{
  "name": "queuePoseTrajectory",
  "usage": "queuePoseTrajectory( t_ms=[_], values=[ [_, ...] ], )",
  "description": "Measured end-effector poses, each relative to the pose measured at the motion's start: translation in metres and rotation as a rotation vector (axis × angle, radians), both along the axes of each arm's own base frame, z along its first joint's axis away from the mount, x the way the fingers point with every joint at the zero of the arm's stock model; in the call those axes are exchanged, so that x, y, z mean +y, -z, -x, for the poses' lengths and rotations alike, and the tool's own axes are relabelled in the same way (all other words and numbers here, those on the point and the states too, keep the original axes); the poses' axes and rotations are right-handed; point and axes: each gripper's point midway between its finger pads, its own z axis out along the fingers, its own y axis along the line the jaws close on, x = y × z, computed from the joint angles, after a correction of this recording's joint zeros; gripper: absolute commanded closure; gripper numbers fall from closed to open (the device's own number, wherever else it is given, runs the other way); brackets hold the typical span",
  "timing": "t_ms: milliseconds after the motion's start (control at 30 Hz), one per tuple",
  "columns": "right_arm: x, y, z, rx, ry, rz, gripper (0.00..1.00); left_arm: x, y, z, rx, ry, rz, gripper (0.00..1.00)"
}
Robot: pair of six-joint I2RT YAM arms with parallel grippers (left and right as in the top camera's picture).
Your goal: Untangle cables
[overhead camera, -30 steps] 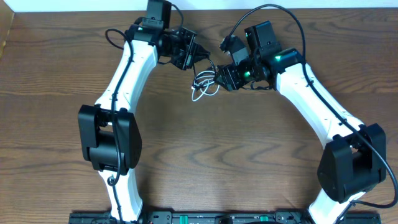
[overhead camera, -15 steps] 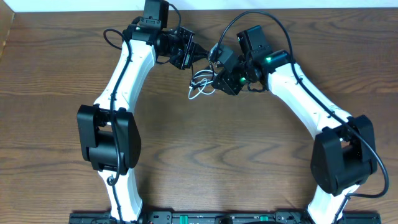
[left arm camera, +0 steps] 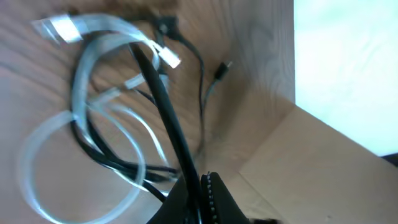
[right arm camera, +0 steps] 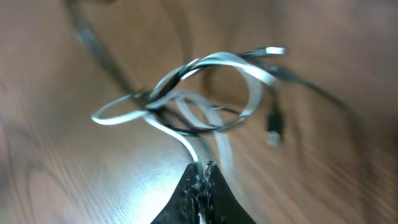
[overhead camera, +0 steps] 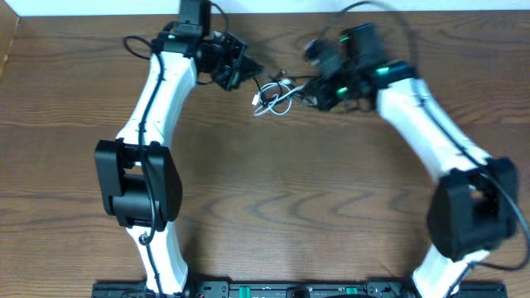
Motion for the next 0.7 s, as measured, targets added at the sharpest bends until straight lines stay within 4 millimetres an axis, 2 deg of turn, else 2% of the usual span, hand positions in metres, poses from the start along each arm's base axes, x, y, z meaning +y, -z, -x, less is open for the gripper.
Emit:
queuePoseTrajectory(
  t_ms=[67, 167, 300, 333, 367, 400, 500, 533, 567, 600, 700],
  values=[
    [-0.044, -0.031, -0.013, -0.024, 0.135, -0.041, 0.99, 0.015, 0.003, -0.001, -0.029, 0.021, -0.031, 0.93],
    [-0.092, -0.063, -0.019, -0.046, 0.28, -0.085, 0.99, 0.032, 0.006, -0.003, -0.094, 0.068, -0.083, 0.93],
    [-0.116, -0.067, -0.02, 0.002, 0.375, -0.135, 0.99, 0.034, 0.008, 0.0, -0.125, 0.114, -0.108, 0.93],
    [-0.119, -0.068, -0.02, 0.007, 0.38, -0.148, 0.92, 0.034, 0.008, 0.0, -0.128, 0.119, -0.109, 0.93],
    [-0.12, -0.069, -0.02, 0.01, 0.378, -0.156, 0.78, 0.033, 0.008, 0.0, -0.131, 0.123, -0.109, 0.93],
    [-0.117, -0.07, -0.019, 0.015, 0.366, -0.172, 0.71, 0.032, 0.007, 0.001, -0.132, 0.127, -0.104, 0.93],
    [-0.096, -0.072, -0.013, 0.029, 0.315, -0.192, 0.56, 0.03, 0.005, 0.002, -0.103, 0.107, -0.07, 0.93],
    [-0.09, -0.072, -0.011, 0.031, 0.3, -0.194, 0.53, 0.029, 0.005, 0.002, -0.089, 0.094, -0.06, 0.93],
    [-0.069, -0.073, -0.004, 0.043, 0.256, -0.205, 0.52, 0.027, 0.003, 0.003, -0.049, 0.063, -0.026, 0.93],
    [-0.057, -0.073, -0.001, 0.051, 0.236, -0.21, 0.52, 0.026, 0.002, 0.004, -0.017, 0.035, -0.005, 0.92],
    [-0.028, -0.069, 0.009, 0.102, 0.214, -0.228, 0.5, 0.022, -0.001, 0.005, 0.089, -0.051, 0.062, 0.93]
  ],
)
